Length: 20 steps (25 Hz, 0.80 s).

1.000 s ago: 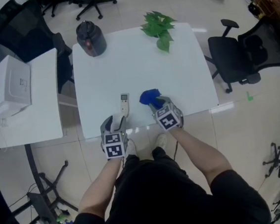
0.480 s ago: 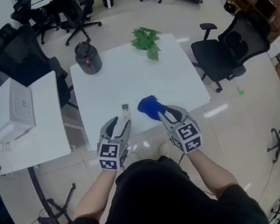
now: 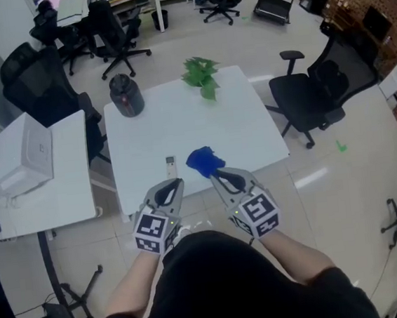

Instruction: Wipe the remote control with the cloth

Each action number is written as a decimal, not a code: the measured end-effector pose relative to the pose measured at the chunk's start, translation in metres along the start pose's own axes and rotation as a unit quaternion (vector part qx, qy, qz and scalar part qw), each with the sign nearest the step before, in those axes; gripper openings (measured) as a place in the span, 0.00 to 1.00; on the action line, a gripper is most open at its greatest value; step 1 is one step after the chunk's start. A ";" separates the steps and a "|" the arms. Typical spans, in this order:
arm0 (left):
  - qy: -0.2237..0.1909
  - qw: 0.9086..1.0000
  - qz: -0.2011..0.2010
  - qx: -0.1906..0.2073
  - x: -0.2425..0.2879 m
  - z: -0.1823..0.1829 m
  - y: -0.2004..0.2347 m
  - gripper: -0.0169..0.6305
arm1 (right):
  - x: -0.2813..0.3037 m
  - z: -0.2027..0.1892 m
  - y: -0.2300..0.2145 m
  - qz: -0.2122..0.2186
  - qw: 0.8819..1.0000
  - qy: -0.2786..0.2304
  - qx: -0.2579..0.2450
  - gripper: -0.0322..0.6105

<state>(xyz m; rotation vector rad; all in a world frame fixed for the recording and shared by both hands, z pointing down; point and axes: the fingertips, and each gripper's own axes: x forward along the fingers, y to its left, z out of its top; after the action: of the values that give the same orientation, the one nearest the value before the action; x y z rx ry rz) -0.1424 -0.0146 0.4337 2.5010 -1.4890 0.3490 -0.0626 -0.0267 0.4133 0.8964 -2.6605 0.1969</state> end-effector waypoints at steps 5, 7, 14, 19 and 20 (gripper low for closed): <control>-0.010 1.000 0.014 0.010 -0.002 0.016 -0.032 0.03 | -0.019 0.009 0.013 0.037 0.999 -0.013 -0.007 0.11; -0.013 1.000 0.012 0.021 -0.005 0.021 -0.040 0.03 | -0.024 0.008 0.017 0.043 0.999 -0.016 -0.012 0.09; -0.017 0.998 -0.017 0.057 -0.023 0.029 -0.045 0.03 | -0.020 0.006 0.039 0.029 0.999 -0.025 0.003 0.06; -0.017 0.996 -0.042 0.083 -0.032 0.026 -0.037 0.03 | -0.011 0.005 0.059 0.015 1.000 -0.024 0.013 0.06; -0.018 0.996 -0.044 0.080 -0.034 0.026 -0.037 0.03 | -0.010 0.005 0.062 0.013 1.000 -0.023 0.012 0.06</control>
<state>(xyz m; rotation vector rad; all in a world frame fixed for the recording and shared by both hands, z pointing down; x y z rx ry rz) -0.1229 0.0234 0.3968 2.7013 -1.4090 0.4254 -0.0942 0.0275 0.4037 0.8846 -2.7192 0.2163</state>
